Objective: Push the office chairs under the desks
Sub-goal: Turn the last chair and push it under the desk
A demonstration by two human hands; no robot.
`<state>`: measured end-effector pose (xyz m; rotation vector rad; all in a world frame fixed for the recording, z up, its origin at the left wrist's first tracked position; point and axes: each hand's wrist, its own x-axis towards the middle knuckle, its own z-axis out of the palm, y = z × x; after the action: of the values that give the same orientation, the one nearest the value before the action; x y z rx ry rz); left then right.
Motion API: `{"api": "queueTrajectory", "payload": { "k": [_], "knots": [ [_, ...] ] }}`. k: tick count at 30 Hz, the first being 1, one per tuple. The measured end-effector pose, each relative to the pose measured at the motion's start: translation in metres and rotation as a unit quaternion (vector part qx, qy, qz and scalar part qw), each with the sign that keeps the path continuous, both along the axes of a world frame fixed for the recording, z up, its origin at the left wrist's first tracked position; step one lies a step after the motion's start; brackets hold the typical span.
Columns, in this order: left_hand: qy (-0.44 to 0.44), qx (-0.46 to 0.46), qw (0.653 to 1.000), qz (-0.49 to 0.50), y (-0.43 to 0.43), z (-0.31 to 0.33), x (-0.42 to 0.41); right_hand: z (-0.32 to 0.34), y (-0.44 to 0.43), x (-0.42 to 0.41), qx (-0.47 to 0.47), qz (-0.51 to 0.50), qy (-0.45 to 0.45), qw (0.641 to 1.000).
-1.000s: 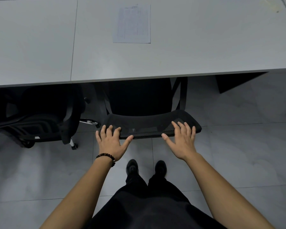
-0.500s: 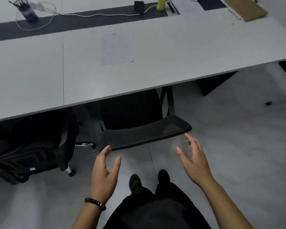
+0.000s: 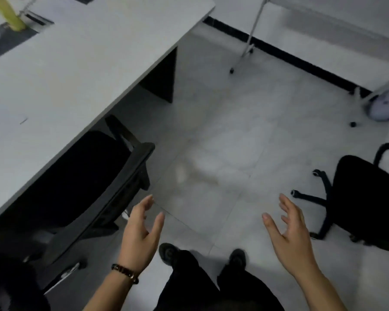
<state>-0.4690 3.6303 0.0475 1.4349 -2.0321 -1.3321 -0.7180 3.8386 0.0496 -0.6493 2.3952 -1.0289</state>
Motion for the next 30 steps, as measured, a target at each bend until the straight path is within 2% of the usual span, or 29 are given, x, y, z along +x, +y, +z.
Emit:
{"api": "queueTrajectory", "payload": {
  "k": [4, 9, 15, 19, 25, 30],
  "knots": [
    [0.036, -0.067, 0.993, -0.086, 0.036, 0.032, -0.074, 0.016, 0.078, -0.030, -0.052, -0.085, 0.037, 0.994],
    [0.068, -0.106, 0.978, -0.167, 0.141, 0.044, -0.159, 0.009, 0.212, -0.065, -0.058, -0.155, 0.046, 0.985],
    [0.056, -0.027, 0.975, -0.215, 0.331, 0.009, -0.242, -0.019, 0.400, -0.090, -0.018, -0.219, 0.036, 0.975],
    [0.034, -0.008, 0.943, -0.330, 0.435, 0.004, -0.287, -0.012, 0.495, -0.111, -0.005, -0.287, 0.020, 0.958],
    [0.016, -0.020, 0.898, -0.440, 0.516, 0.003, -0.387, -0.014, 0.580, -0.173, -0.007, -0.370, 0.030, 0.928],
    [0.014, -0.005, 0.885, -0.465, 0.562, -0.015, -0.499, -0.028, 0.633, -0.263, -0.002, -0.403, 0.023, 0.915]
  ]
}}
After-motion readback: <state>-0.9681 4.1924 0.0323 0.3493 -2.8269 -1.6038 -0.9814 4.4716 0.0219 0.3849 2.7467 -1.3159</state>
